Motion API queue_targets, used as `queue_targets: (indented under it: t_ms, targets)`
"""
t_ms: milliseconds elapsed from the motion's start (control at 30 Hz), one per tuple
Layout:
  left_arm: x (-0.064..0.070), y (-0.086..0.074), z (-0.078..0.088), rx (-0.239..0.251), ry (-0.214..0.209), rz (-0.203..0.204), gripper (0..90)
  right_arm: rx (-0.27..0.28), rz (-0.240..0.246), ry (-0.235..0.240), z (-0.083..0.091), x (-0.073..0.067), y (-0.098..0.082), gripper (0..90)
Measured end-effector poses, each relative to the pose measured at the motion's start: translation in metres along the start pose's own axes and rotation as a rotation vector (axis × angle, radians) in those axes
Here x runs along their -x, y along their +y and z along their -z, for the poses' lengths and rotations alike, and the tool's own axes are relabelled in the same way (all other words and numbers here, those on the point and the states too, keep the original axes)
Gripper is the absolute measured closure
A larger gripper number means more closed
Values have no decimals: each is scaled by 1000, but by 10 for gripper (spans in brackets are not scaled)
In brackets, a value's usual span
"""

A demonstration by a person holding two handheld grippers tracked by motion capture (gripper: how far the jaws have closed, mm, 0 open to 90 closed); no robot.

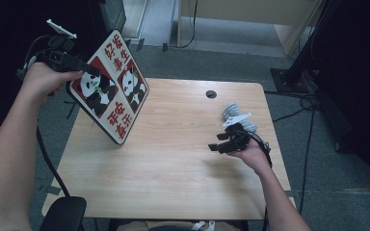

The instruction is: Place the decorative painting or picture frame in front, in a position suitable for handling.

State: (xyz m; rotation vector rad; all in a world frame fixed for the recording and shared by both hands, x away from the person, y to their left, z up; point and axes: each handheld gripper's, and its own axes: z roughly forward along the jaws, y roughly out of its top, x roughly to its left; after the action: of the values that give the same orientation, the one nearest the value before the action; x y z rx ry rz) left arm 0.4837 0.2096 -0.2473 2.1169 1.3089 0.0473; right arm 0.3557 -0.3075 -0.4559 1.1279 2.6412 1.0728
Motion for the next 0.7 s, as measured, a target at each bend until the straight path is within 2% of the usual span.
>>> queue_targets:
  t_ms: [167,367,700]
  targets:
    - [-7,8,-5,-16,-10,25,512,-4,2,3,-1,1,1,351]
    - [-10,21,-11,-51,8,30,558,-9,1,6,-2,0,1,350]
    - [-18,28,-19,-88,10,57,723,-15,5,11,-3,1,1,350]
